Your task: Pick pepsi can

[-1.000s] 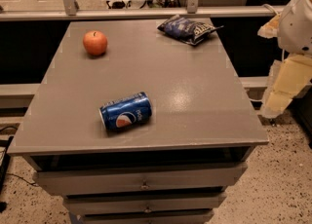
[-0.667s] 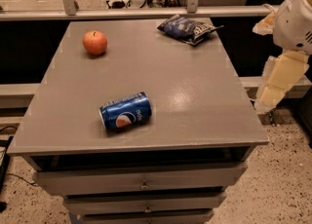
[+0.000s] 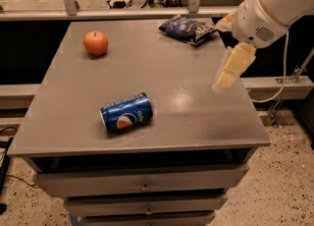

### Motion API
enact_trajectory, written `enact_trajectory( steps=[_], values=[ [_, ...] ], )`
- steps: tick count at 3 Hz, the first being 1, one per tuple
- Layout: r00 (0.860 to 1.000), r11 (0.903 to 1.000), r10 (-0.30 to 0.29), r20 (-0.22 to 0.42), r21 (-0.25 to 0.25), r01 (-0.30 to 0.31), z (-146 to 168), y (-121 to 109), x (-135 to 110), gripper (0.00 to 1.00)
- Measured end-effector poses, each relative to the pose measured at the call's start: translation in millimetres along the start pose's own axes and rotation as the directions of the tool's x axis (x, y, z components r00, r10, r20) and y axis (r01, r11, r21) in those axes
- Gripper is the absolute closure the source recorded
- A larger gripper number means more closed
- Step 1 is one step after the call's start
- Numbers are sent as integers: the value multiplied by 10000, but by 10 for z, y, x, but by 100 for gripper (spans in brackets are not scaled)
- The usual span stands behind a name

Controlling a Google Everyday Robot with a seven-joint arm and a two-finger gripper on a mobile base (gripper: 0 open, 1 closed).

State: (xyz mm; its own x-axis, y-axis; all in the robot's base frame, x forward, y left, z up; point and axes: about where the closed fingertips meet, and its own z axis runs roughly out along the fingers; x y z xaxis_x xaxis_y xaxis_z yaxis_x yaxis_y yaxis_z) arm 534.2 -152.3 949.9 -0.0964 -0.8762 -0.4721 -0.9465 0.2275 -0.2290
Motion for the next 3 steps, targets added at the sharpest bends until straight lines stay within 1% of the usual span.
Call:
enact_trajectory(
  steps=[1,2,3],
  values=[
    [9969,9997,-67,788,255,47,221,-131,-357,0],
    [9969,9997,-68,788,255,48,221,-130,-358,0],
    [9826,9979,543,1776,257,-598,466,-240,-640,0]
  ],
)
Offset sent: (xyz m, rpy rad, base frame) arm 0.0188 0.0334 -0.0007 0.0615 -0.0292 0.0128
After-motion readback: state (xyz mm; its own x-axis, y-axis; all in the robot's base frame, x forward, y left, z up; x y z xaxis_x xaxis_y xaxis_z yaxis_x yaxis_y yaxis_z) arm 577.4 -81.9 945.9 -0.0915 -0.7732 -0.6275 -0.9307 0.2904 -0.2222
